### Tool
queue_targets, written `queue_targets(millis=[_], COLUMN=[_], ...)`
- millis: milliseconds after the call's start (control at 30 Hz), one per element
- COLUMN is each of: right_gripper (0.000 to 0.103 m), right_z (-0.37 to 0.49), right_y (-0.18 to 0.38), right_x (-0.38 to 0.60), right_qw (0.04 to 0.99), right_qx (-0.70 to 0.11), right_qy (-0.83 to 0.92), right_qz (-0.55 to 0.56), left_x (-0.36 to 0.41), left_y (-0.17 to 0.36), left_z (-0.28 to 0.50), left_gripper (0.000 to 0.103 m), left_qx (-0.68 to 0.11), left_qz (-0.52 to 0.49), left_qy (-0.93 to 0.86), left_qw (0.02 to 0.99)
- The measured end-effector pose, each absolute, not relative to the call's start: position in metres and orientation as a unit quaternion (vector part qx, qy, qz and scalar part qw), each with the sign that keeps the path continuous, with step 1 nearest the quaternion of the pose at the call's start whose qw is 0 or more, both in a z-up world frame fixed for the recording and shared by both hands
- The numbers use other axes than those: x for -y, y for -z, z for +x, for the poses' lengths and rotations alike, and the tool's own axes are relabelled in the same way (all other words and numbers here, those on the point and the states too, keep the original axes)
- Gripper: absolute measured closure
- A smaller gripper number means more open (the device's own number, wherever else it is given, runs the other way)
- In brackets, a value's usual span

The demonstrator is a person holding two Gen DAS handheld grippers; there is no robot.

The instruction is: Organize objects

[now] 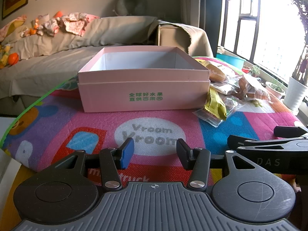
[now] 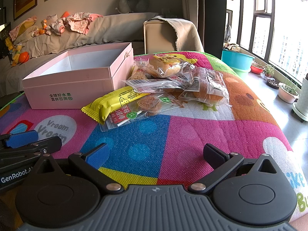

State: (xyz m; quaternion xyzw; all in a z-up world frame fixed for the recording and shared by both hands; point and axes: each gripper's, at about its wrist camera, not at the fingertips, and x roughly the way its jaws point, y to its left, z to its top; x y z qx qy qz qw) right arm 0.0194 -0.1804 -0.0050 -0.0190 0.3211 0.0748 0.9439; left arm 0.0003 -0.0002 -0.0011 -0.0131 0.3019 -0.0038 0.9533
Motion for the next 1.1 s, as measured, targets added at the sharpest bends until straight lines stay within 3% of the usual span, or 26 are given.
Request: queue_targets(millis=[267,433,800,1100], right_gripper=[0.000,0.000,0.000,0.000], right_z=[0.042,0.042,0.044,0.048], right_y=[-0.010,-0.012,-0.011,-0.016], right_x=[0.180,0.175,0.177,0.176], right_qw=[0.911,0.908,0.907,0.904], right_qx=[-0.401,-0.411,-0.413,-0.410], right_qy=[-0.093,-0.077,-0.078,-0.112], right_qz=[-0.035,-0.039,-0.031,-0.042], left_x=[-0.001,-0.012,-0.088,-0.119], left_y=[0.000,-0.010,-0.082,-0.057], left_z=[0.000,0.004,0.065,0.145], left_gripper=[0.049,0.054,0.054,0.055], left_qx=[-0.303,-0.311,-0.205,-0.322], left_qz=[-0.012,-0.023,-0.017,-0.055], left_qy=[0.016,0.021,-0.037,-0.021], left_qw=[0.953,0.950,0.978,0.945])
